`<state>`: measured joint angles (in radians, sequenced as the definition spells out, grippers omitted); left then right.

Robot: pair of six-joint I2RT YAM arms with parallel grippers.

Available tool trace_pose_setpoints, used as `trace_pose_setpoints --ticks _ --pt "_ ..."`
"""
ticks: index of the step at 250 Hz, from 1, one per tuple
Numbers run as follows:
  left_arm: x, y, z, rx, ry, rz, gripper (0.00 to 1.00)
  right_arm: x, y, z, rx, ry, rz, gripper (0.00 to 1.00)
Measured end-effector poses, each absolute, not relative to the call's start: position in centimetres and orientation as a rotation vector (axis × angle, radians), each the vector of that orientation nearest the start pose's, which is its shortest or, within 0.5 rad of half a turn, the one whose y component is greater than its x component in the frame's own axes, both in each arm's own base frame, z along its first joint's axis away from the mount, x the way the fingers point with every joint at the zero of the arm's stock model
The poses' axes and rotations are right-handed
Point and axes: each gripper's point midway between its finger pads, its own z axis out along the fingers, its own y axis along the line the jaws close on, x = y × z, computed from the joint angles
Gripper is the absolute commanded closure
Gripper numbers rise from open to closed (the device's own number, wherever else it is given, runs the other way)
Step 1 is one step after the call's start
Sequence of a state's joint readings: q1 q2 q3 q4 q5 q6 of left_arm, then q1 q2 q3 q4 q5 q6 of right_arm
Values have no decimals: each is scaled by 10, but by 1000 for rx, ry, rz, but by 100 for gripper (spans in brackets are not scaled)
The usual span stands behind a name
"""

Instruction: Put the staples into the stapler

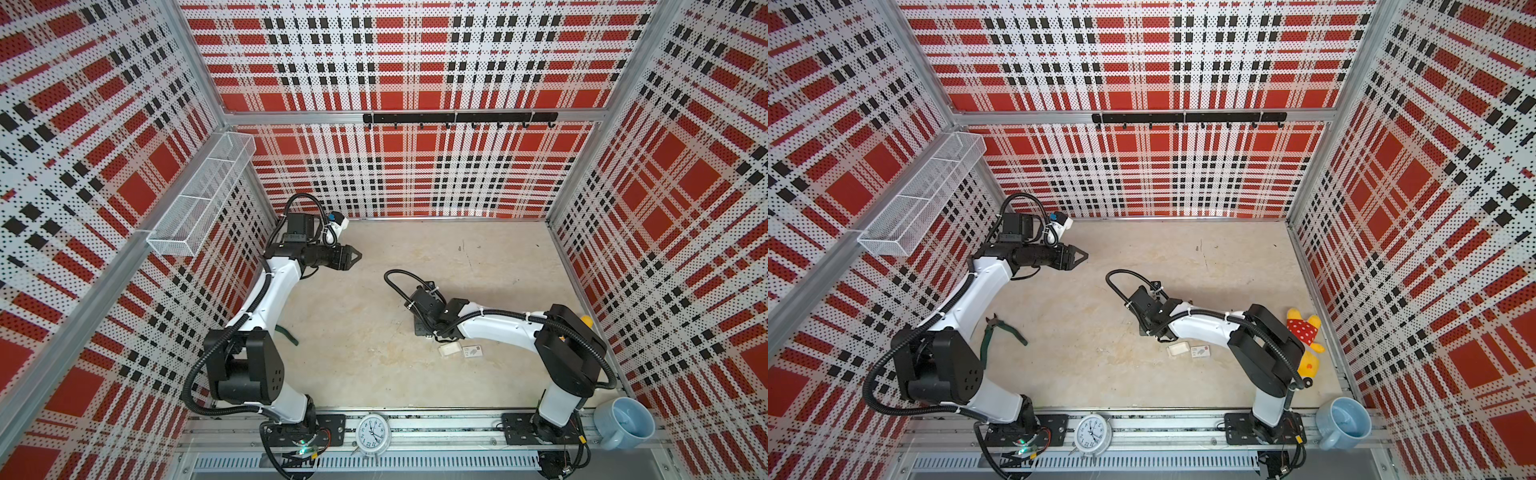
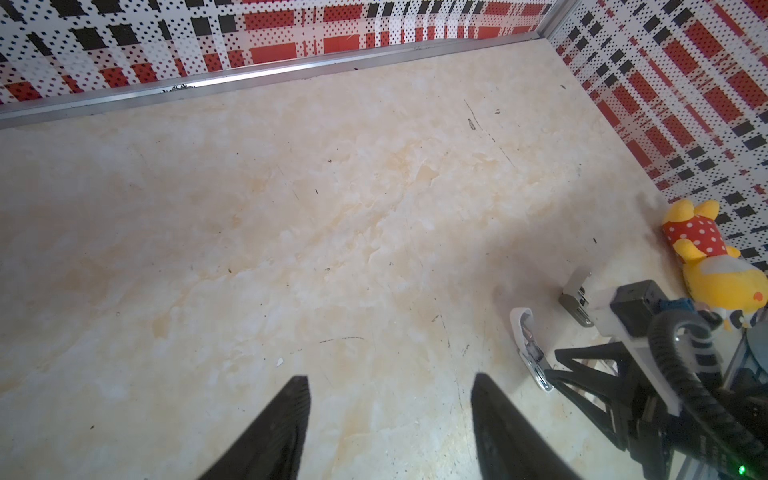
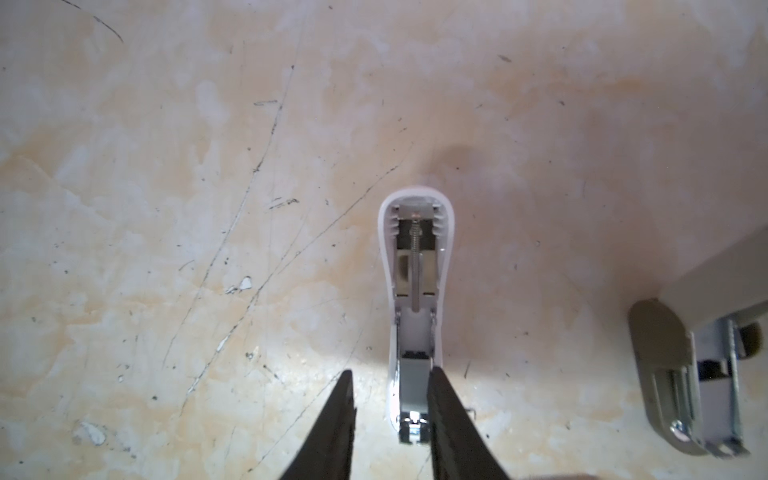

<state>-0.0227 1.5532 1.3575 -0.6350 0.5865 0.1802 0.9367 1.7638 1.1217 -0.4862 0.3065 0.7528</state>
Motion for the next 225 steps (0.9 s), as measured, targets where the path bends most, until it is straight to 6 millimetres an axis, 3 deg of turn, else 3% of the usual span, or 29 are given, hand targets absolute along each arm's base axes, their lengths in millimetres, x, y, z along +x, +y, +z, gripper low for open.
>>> trace_pose_setpoints --ticks 68,225 --pt "411 -105 228 500 2255 -621 35 290 303 67 -182 2592 204 66" --pt "410 -105 223 497 2266 -625 35 293 306 50 -196 2634 222 66"
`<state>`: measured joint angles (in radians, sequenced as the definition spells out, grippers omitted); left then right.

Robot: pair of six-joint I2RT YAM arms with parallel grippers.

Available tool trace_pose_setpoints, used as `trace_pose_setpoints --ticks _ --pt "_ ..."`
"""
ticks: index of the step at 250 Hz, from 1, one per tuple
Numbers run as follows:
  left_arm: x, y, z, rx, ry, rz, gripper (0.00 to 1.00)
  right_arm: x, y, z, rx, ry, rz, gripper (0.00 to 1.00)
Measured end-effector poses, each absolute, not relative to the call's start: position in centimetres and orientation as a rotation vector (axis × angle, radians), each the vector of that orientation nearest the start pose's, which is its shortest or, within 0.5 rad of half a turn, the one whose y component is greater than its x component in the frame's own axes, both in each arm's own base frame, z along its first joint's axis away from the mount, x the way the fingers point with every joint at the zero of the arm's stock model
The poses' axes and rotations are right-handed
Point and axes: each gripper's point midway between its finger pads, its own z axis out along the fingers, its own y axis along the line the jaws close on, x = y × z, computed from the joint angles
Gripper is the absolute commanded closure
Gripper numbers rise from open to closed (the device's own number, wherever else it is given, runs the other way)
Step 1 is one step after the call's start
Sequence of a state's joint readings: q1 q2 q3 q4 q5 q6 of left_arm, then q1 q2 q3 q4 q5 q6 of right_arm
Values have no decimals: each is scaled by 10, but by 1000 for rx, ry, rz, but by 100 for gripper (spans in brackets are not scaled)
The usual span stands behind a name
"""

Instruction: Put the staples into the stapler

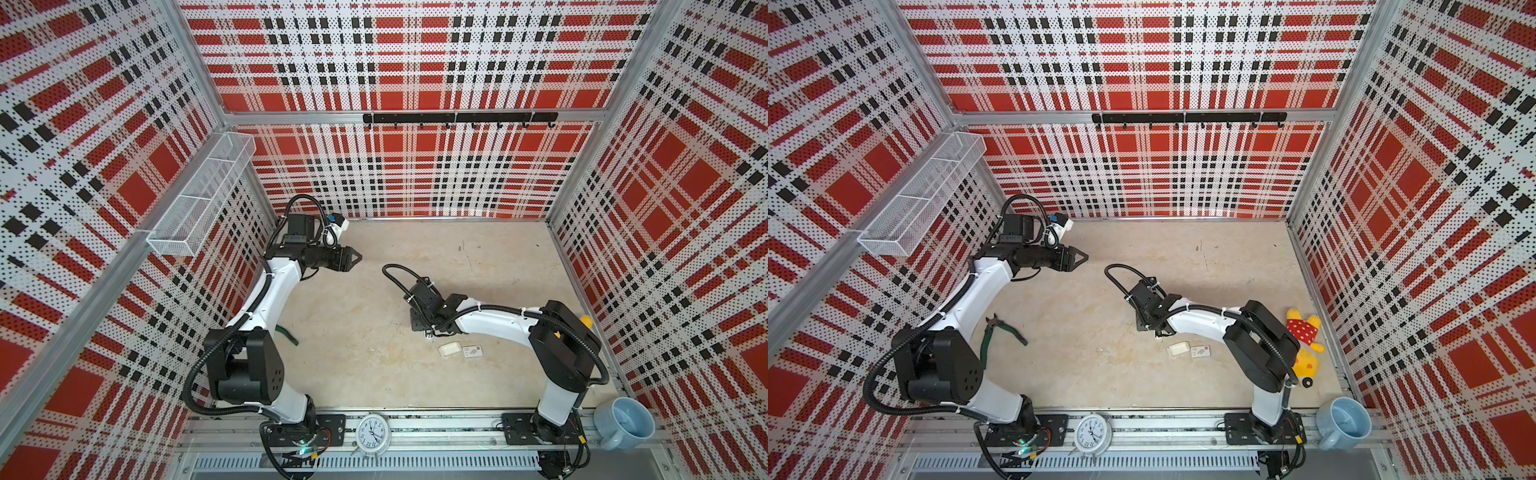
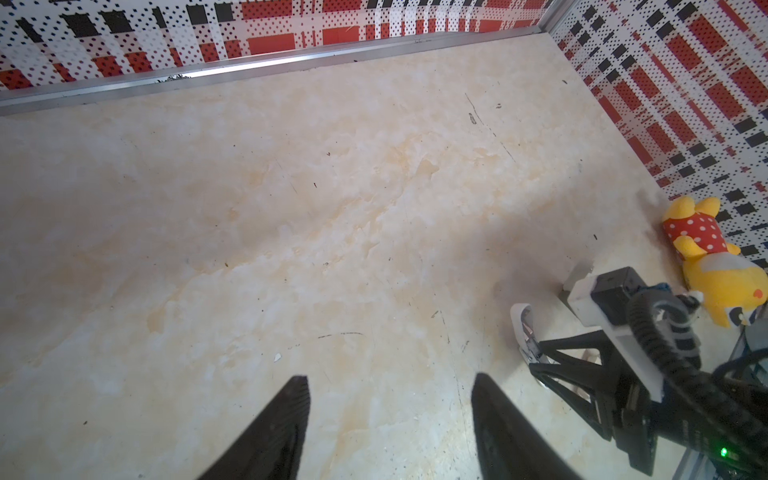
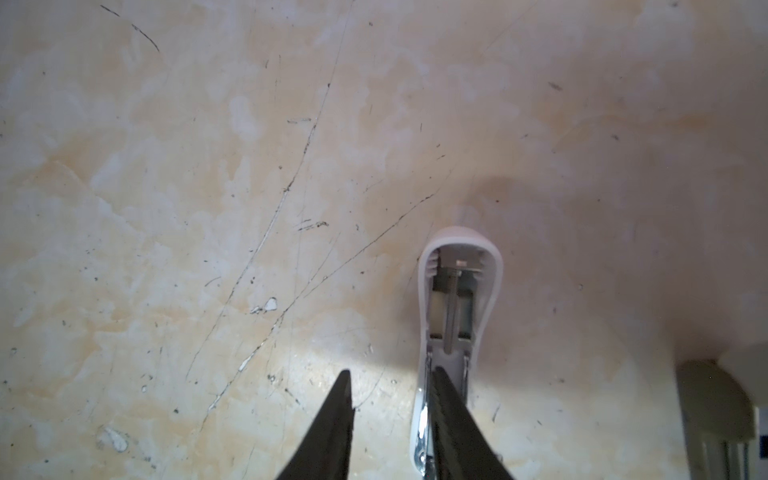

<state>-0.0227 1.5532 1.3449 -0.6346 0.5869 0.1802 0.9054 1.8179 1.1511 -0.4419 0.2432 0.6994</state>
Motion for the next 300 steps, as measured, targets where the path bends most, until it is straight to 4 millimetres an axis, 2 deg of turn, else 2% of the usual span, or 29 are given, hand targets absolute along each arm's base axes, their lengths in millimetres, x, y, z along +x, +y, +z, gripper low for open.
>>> trace_pose_setpoints --ticks 120,235,262,289,300 --pt "410 -105 224 497 2266 -625 35 288 304 36 -202 2665 218 67" --pt "409 -104 224 491 2268 -627 35 283 299 37 -193 2663 230 67" --pt "409 -105 224 485 2270 -630 35 282 297 45 -193 2646 238 66" --pt "409 -105 224 484 2269 -630 35 286 297 65 -184 2597 268 65" --pt "410 -104 225 484 2268 -628 34 288 297 75 -177 2572 284 61"
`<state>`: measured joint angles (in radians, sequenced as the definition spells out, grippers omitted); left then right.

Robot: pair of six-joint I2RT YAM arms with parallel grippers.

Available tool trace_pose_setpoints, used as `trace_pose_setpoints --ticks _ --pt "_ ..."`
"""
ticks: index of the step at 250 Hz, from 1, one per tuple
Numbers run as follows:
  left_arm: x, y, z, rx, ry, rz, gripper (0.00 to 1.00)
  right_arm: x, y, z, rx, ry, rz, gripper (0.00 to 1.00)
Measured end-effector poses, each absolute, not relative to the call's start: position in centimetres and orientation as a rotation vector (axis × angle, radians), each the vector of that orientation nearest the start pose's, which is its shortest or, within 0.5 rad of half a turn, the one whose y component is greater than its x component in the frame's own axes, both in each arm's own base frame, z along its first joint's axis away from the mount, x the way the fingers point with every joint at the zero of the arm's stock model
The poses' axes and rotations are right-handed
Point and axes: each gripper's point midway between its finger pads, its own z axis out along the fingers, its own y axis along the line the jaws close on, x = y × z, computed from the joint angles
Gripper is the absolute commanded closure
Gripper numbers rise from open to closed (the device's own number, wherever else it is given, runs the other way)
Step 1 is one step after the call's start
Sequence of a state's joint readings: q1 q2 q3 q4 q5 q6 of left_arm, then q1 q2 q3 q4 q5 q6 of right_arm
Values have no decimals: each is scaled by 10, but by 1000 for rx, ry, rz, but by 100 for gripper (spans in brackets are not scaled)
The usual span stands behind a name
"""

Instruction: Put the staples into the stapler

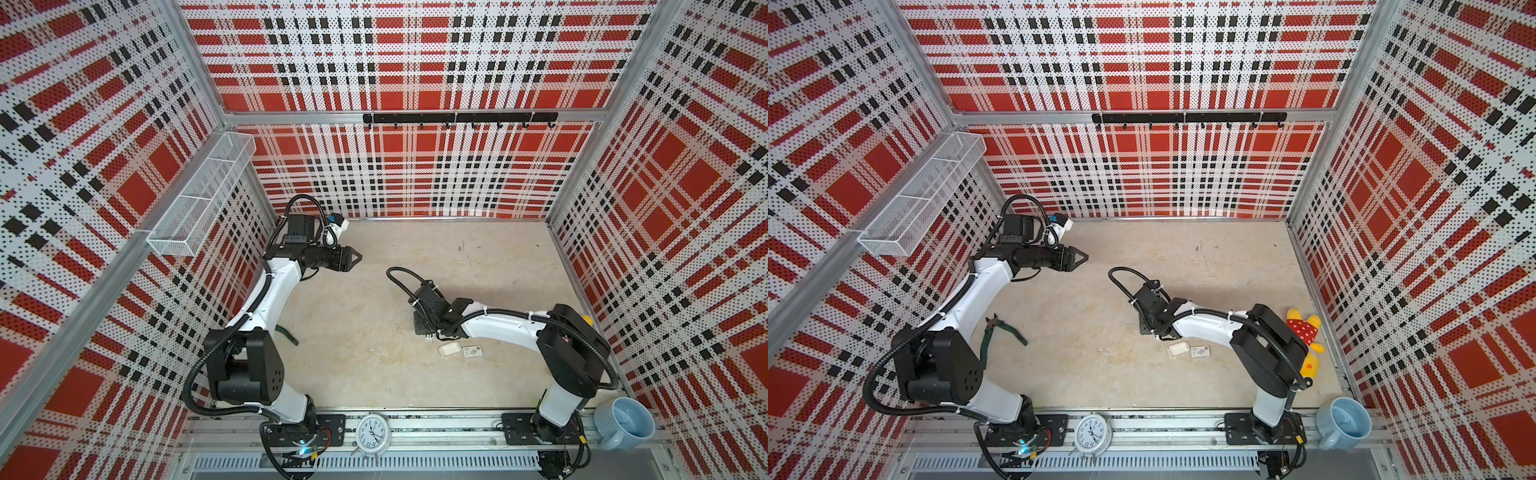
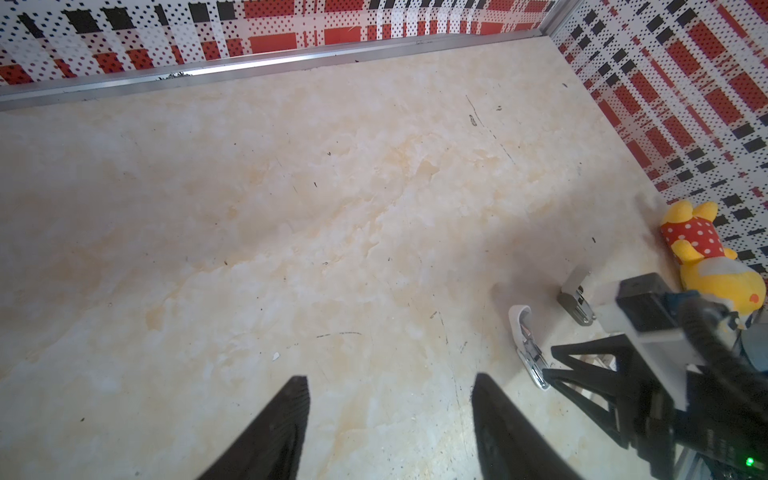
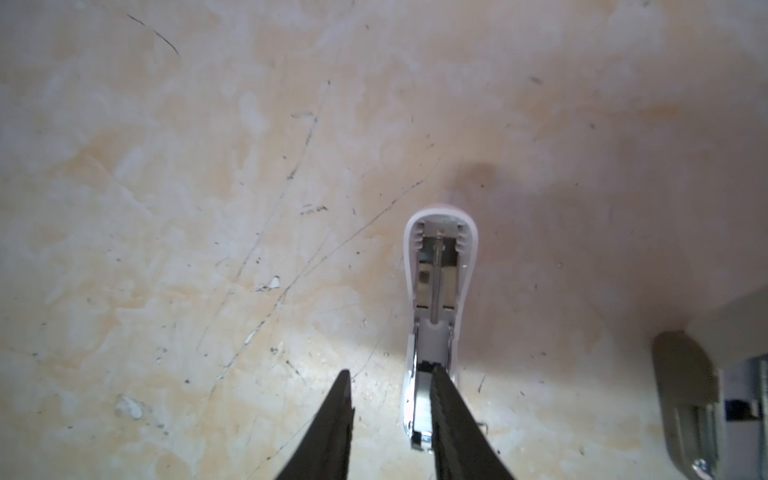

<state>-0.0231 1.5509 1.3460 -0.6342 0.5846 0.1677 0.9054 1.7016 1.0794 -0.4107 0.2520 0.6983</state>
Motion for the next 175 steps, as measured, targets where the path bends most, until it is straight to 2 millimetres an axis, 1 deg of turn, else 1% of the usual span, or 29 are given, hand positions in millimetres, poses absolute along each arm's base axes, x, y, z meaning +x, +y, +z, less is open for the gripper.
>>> trace_pose_setpoints --ticks 9,21,30,43,63,88,116,132,175 --pt "410 -104 225 484 2267 -626 33 289 297 81 -173 2557 293 59" --pt "410 -104 226 488 2264 -625 24 290 296 87 -171 2544 301 59" --pt "410 -105 228 496 2259 -626 20 290 295 90 -169 2541 303 59" --pt "409 -106 232 511 2252 -632 15 290 294 89 -170 2545 296 59" --pt "405 -111 238 564 2234 -653 14 288 289 83 -181 2563 281 58" --pt "397 -119 243 645 2219 -677 14 283 281 70 -206 2596 261 59" --pt "386 -126 239 709 2224 -711 13 277 271 58 -230 2630 239 61" --pt "380 -130 238 732 2228 -732 13 276 267 52 -238 2646 239 64" --pt "371 -137 233 766 2231 -775 13 277 267 42 -292 2672 241 65"
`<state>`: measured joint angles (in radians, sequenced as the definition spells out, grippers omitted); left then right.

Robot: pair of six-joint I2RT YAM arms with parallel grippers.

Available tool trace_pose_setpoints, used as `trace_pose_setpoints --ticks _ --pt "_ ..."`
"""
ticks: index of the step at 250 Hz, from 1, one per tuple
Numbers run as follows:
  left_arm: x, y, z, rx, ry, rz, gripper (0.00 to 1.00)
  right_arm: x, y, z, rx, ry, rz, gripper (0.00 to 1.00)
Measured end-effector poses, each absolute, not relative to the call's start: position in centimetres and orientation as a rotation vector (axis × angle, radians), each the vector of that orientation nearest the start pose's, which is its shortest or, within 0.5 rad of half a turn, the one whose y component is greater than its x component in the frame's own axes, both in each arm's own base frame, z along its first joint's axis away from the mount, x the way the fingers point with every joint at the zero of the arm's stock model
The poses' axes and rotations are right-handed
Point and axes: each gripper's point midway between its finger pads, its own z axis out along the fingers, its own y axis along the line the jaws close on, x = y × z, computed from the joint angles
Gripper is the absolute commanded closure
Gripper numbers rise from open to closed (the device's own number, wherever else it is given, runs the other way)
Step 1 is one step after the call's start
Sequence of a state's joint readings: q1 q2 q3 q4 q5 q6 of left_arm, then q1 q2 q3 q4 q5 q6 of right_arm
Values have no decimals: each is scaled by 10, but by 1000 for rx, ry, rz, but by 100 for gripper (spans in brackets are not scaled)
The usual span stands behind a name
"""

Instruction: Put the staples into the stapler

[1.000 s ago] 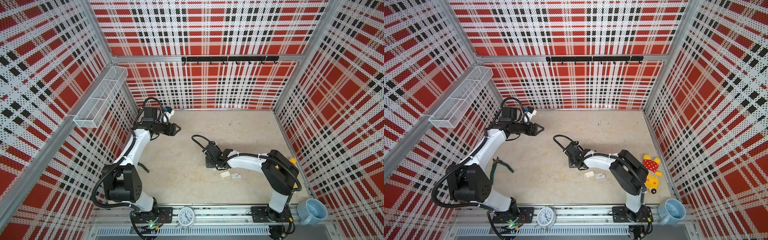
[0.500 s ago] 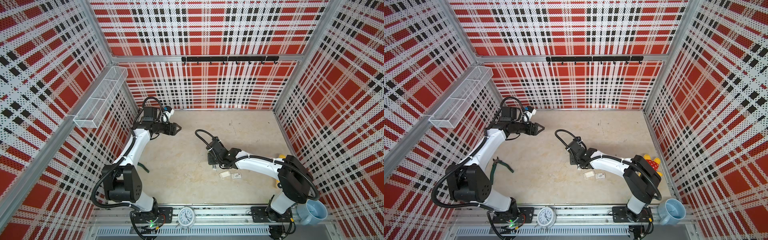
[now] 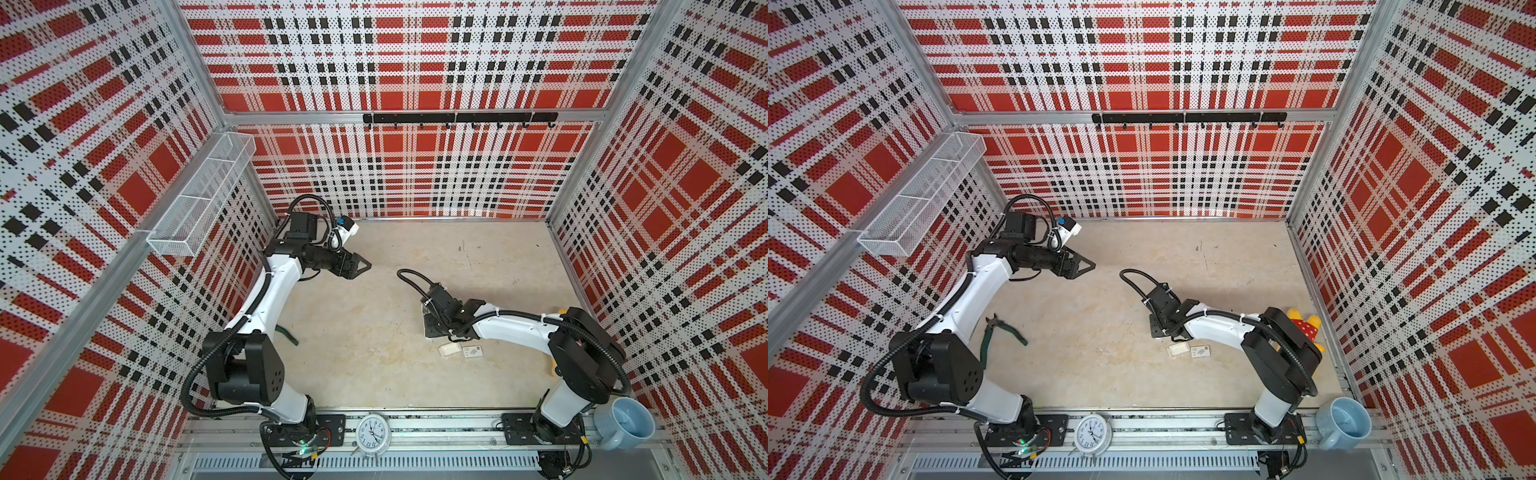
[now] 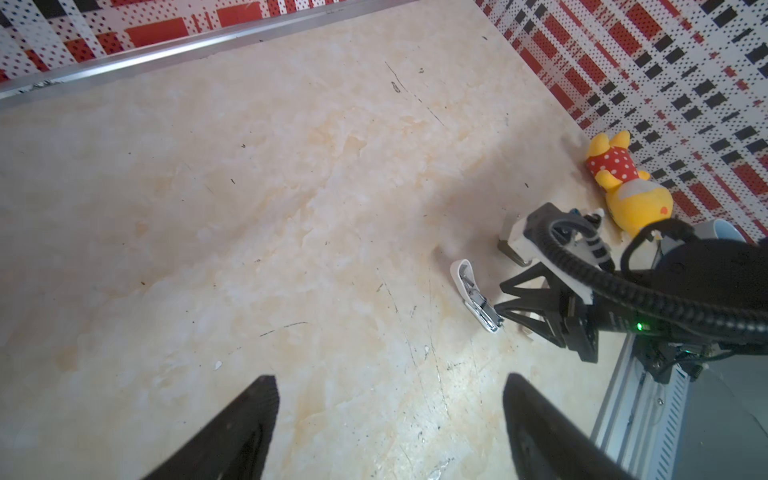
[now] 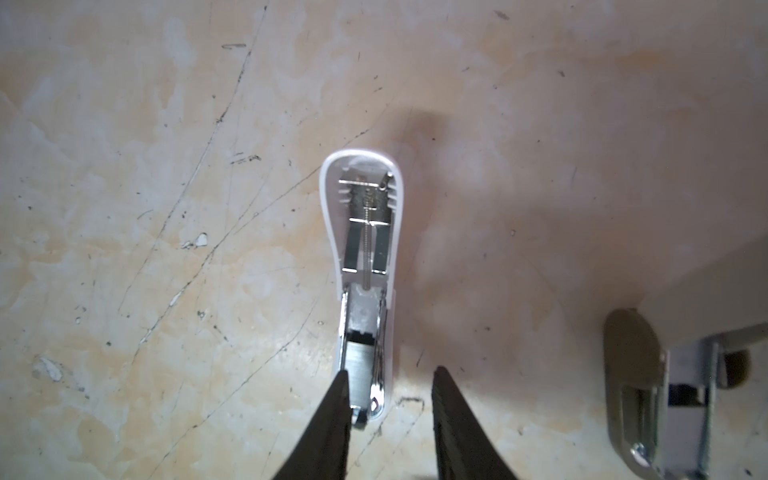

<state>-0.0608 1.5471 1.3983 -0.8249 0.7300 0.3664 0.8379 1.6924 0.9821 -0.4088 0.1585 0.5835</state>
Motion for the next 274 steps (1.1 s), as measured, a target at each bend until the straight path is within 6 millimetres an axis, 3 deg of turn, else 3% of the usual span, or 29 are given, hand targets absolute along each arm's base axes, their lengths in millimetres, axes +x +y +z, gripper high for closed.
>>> trace_pose_setpoints --ticks 63,137,207,274 --pt "361 -141 237 775 2229 -795 13 275 270 38 -356 2675 246 62" --pt "358 -144 243 776 2216 -801 14 275 275 48 -355 2652 305 62" --pt "357 -144 244 774 2216 -801 14 271 277 32 -374 2702 296 63" --pt "353 -143 242 773 2222 -803 14 273 278 24 -412 2713 264 70"
